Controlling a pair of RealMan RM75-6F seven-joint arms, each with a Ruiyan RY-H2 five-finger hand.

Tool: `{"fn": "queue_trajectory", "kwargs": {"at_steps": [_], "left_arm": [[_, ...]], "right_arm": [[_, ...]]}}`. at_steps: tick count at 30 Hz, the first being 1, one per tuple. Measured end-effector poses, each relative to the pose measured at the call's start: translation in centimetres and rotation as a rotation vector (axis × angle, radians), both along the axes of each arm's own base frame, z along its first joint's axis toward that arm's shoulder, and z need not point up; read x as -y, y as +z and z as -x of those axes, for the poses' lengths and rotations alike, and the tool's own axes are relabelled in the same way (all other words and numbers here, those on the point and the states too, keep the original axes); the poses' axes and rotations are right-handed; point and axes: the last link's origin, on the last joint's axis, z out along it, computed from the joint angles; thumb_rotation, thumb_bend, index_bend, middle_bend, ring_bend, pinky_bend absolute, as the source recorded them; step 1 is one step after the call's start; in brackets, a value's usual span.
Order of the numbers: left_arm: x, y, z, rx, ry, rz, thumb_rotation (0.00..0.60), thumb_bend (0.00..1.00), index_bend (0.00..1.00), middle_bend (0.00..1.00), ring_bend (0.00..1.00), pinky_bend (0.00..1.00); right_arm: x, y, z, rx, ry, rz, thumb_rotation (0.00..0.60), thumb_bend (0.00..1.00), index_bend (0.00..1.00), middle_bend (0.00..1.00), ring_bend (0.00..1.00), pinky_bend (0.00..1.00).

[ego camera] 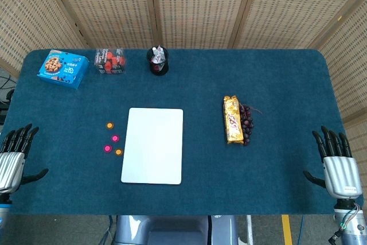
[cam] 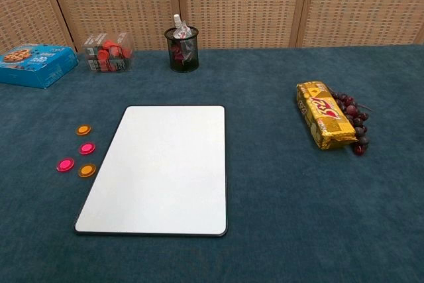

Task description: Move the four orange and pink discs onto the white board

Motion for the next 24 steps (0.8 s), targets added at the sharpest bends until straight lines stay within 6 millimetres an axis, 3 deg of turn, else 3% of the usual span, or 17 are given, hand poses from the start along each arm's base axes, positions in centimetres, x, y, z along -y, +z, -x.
{"fn": "queue_trajectory", "kwargs": {"at_steps": [12, 14, 18, 24], "left_arm": [[-0.8, -1.1, -0.4, 0.008, -0.02, 0.05, 0.6, 0.02, 0.0, 0.0, 0.0, 0.0], [-1.7, -1.9, -0.9, 0.044, -0.044, 0.079, 0.6, 0.03, 0.04, 0.0, 0.0, 0.0], [-3.6, -3.7, -2.0, 0.112, -0.066, 0.156, 0.6, 0.11, 0.29, 0.0, 0.0, 0.0], [-6.2, -6.8, -3.7, 0.069, -0.049, 0.269, 0.6, 0.19, 0.36, 0.0, 0.0, 0.0]], "right_arm": [[0.0, -0.3, -0.1, 0.003, -0.007, 0.018, 0.6, 0.0, 0.0, 0.0, 0.0, 0.0], [0.0, -0.3, -0.1, 0.006, -0.008, 0.015, 0.6, 0.0, 0.0, 0.0, 0.0, 0.0], [0.0, -0.2, 0.0, 0.018, -0.009, 0.01, 0.6, 0.0, 0.0, 0.0, 0.0, 0.0], [0.1, -0.3, 0.0, 0.026, -0.003, -0.007, 0.6, 0.0, 0.0, 0.0, 0.0, 0.0]]}}
